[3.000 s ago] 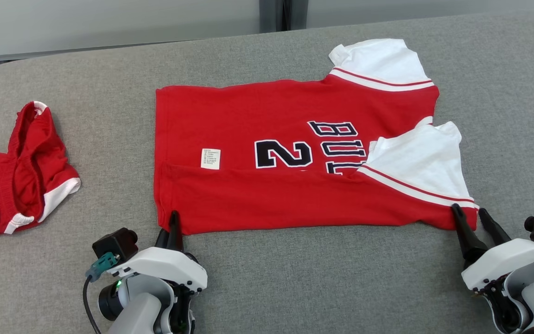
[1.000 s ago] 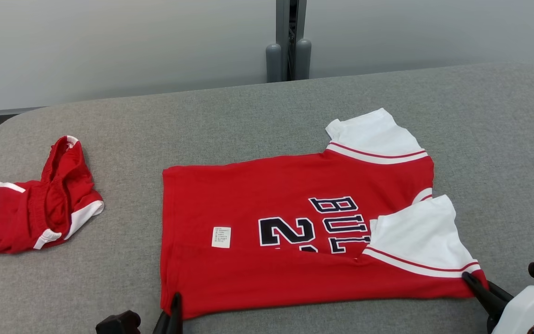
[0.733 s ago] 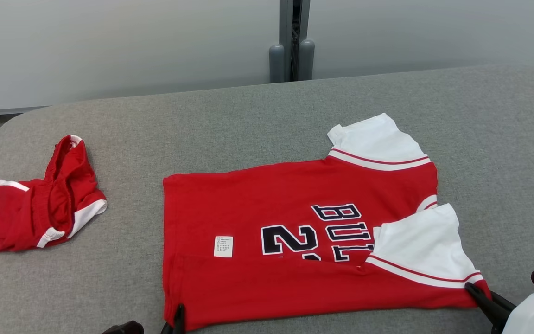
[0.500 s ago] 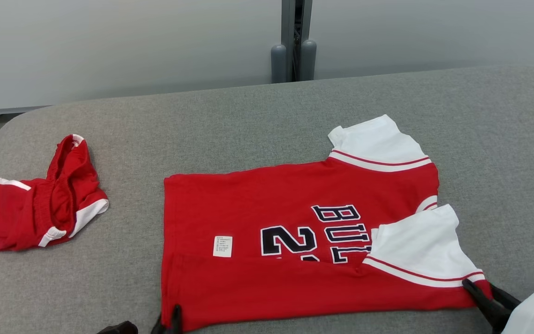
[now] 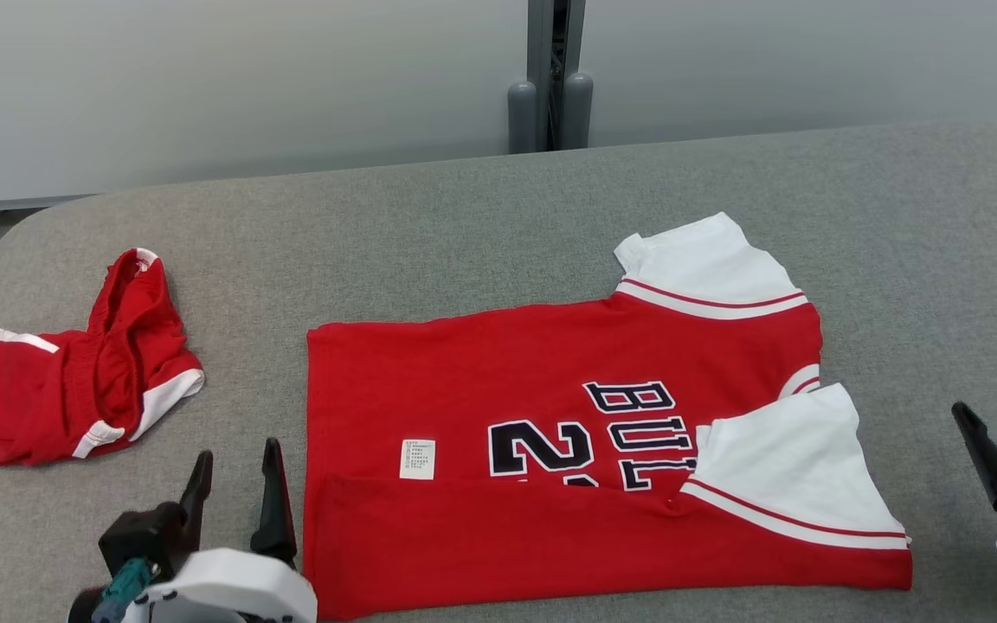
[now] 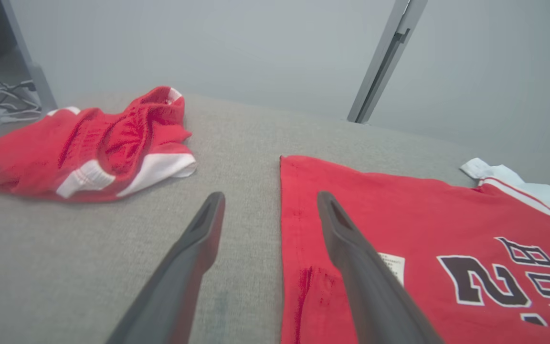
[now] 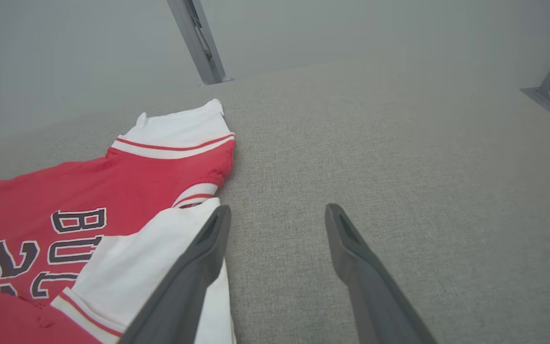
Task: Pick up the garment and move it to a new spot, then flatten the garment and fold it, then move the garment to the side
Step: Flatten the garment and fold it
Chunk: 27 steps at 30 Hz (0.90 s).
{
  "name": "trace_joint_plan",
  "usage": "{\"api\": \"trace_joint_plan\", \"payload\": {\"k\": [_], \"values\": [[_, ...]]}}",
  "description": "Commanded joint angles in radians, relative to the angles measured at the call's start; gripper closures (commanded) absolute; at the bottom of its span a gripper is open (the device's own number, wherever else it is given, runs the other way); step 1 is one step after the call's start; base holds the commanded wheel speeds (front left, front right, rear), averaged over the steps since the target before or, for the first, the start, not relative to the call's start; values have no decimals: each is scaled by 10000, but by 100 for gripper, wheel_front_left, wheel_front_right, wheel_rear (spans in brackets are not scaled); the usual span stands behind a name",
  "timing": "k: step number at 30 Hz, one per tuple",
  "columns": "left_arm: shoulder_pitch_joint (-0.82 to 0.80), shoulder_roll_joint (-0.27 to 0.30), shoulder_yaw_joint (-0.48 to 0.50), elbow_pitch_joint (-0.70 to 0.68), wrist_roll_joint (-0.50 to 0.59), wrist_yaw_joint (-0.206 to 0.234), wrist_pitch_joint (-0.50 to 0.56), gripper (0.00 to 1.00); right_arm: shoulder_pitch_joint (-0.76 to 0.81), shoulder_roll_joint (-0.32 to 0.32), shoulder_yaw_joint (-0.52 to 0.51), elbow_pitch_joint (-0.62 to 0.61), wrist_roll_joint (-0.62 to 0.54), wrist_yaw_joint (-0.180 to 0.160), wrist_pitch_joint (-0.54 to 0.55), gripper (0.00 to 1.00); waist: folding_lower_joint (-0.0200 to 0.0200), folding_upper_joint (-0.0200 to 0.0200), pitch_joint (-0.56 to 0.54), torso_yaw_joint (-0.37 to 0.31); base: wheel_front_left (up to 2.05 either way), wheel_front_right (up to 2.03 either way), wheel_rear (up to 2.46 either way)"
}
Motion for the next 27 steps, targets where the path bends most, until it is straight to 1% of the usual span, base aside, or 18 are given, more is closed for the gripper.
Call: {"api": "trace_joint_plan", "payload": {"k": [1,3,6,7,9,11,14,17,20,23,27], "values": [[-279,88,39,-65,174,-26,-70,0,-176,61,-103,-34,-188,-3,-135,0,0,0,41,-2,0,0,0],[-746,231,-87,-206,625,-119,-139,0,-538,196,-345,-142,-758,-3,-452,0,0,0,141,-40,0,0,0],[-1284,224,-144,-272,979,-111,-186,0,-1081,658,-606,-455,-1277,-3,-855,0,0,0,364,-142,0,0,0],[-1477,213,-161,-235,1051,-120,-195,0,-1244,717,-600,-547,-1490,-3,-1018,0,0,0,458,-169,0,0,0],[-1857,122,-170,-106,1152,-186,-220,0,-1601,785,-571,-660,-1940,-5,-1485,0,0,0,663,-191,0,0,0],[-2203,20,-170,90,1242,-287,-238,0,-1904,1032,-610,-685,-2254,-3,-1976,0,0,0,831,-211,0,0,0],[-2525,-149,-220,357,1421,-453,-277,0,-2290,1326,-696,-640,-2762,-3,-2389,0,0,0,1023,-259,0,0,0],[-2714,-332,-165,666,1586,-545,-287,0,-2517,1676,-624,-535,-3249,-3,-2555,0,0,0,1119,-303,0,0,0],[-2832,-527,31,950,1705,-612,-289,0,-2641,1953,-521,-401,-3496,-3,-2616,0,0,0,1184,-331,0,0,0],[-2826,-751,217,1139,1862,-689,-291,0,-2742,2084,-397,-290,-3588,-3,-2645,0,0,0,1277,-341,0,0,0],[-3011,-812,325,1465,2073,-761,-293,0,-3006,2080,-293,-88,-3497,-3,-2632,0,0,0,1529,-319,0,0,0]]}}
